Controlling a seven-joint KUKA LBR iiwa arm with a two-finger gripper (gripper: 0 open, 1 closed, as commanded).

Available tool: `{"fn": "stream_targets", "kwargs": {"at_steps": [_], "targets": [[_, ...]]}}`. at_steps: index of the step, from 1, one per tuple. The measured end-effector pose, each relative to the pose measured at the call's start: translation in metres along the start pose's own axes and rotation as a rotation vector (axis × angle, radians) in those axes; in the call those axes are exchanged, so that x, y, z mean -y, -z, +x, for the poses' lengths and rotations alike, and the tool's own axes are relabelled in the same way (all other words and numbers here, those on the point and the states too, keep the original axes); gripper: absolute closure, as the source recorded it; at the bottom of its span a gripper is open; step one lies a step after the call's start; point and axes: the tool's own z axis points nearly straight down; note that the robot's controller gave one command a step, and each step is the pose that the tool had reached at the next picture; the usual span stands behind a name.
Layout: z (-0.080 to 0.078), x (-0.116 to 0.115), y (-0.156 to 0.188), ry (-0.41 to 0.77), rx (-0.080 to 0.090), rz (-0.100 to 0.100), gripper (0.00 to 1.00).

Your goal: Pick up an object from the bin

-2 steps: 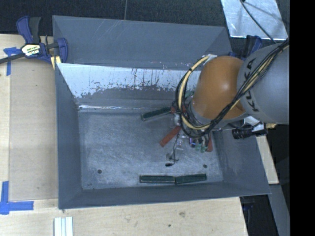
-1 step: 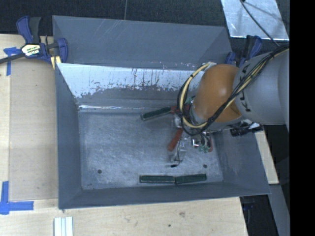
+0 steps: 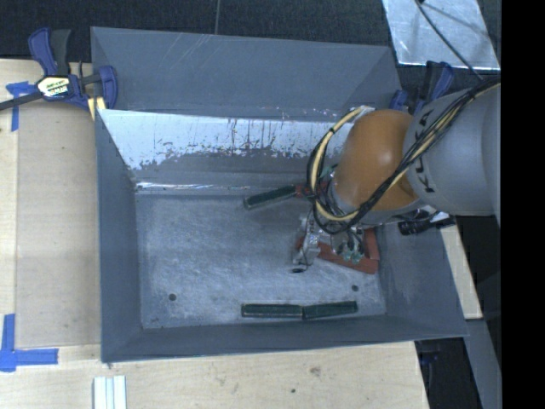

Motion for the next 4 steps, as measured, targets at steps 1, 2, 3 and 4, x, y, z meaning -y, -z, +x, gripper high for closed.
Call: {"fn": "stream_targets", "kwargs": {"at_steps": [1, 2, 3, 4], "targets": [[0.037, 0.087, -0.001, 0.190, -0.007, 0.003, 1.00], [0.048, 0.112, 0.020, 0.242, -0.006, 0.001, 1.00], [0.027, 0.076, 0.153, 0.361, 0.007, 0.001, 1.00], [0.055, 0.084, 0.131, 0.301, -0.007, -0.001, 1.00]]}}
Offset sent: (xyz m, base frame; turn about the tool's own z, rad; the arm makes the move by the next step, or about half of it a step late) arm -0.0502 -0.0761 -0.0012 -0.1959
